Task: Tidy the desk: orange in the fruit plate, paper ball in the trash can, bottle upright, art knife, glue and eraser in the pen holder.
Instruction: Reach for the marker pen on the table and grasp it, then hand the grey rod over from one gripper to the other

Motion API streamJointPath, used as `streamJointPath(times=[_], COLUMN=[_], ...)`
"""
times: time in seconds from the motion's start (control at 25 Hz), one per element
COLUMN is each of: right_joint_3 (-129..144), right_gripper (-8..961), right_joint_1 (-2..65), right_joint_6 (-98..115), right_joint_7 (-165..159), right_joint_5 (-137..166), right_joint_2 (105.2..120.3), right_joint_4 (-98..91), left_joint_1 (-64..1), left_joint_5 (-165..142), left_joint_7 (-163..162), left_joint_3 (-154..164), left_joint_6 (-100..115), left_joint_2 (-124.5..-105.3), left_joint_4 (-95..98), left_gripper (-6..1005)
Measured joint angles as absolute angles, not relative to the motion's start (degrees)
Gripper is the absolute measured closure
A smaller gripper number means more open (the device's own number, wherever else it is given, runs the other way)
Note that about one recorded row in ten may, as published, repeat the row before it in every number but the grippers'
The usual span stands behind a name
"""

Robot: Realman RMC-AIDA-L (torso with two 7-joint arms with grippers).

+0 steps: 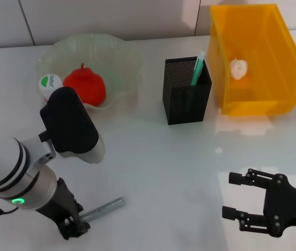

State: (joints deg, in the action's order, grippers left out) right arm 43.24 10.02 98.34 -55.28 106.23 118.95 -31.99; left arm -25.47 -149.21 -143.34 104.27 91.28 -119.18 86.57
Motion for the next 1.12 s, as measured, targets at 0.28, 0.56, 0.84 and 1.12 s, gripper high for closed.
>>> streamJointPath(times=[0.28, 0.56, 0.84, 1.12], right_joint_3=[43.24, 43.23, 43.17, 33.29], right_gripper=[223, 226, 229, 232], right_joint_1=[9.93, 9.84, 9.73, 9.40], right_joint_6=[98.42, 98.72, 98.88, 104.58], right_joint_7=[-55.29, -55.42, -55.72, -55.82], right_joint_5=[106.16, 105.92, 105.80, 105.72], right_joint_2=[118.91, 118.82, 118.82, 118.83], right_joint_4=[-31.99, -31.99, -32.10, -31.86], left_joint_1=[-25.57, -25.84, -26.40, -26.29], left_joint_5=[-150.05, -150.20, -150.06, -145.23], left_joint_7=[-142.88, -142.76, -142.73, -142.40], left_joint_3=[105.47, 105.86, 105.53, 104.02], left_joint_6=[90.73, 90.27, 90.03, 90.33], left_joint_2=[-119.18, -119.18, -119.18, -119.10], left_joint_4=[86.06, 85.37, 84.61, 88.27], left_gripper=[693, 717, 741, 824])
